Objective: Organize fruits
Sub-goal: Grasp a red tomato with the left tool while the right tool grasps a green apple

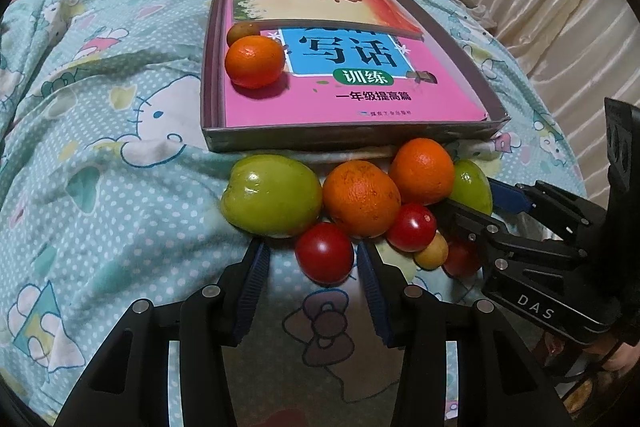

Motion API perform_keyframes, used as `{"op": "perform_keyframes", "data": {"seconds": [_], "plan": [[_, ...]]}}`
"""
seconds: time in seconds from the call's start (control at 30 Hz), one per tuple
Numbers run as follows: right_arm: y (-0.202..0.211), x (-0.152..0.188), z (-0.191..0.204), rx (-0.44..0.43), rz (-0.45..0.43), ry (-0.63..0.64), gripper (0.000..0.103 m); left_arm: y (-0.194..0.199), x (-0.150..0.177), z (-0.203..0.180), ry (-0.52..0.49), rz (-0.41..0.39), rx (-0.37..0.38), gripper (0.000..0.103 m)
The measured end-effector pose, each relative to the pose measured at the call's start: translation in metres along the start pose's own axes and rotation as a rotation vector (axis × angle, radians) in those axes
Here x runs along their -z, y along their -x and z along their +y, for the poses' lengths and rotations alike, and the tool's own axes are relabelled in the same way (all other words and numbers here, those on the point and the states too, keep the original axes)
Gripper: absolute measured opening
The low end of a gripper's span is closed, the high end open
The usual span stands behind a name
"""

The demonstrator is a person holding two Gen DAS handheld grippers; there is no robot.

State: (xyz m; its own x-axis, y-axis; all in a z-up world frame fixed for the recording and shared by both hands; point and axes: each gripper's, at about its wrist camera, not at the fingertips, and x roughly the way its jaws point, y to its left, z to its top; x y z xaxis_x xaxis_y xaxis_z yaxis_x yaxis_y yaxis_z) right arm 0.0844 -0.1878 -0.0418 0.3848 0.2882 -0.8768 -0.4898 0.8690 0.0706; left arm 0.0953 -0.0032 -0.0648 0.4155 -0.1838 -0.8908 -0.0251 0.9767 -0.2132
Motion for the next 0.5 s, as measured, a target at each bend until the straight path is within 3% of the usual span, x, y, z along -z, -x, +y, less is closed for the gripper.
{"op": "perform_keyframes", "data": {"seconds": [0.23,0.37,0.5], "plan": [[0.0018,0.0001,-0.0011,-0.004,-0.007,-0.002,0.045,-0.0039,-0.0016,-0.0006,-0.021,0.0,-0.008,0.041],[0.0036,-0.0003,-0.0035,-0.018,-0.011,-0.016,0.045,-0.0043,-0.0019,-0.0011,-0.026,0.002,0.007,0.03],[0.0081,-0.0005,-0.0083,-0.035,-0.02,-0.042,0.045,-0.0028,-0.0011,-0.0027,-0.031,-0.001,0.009,0.03]]}}
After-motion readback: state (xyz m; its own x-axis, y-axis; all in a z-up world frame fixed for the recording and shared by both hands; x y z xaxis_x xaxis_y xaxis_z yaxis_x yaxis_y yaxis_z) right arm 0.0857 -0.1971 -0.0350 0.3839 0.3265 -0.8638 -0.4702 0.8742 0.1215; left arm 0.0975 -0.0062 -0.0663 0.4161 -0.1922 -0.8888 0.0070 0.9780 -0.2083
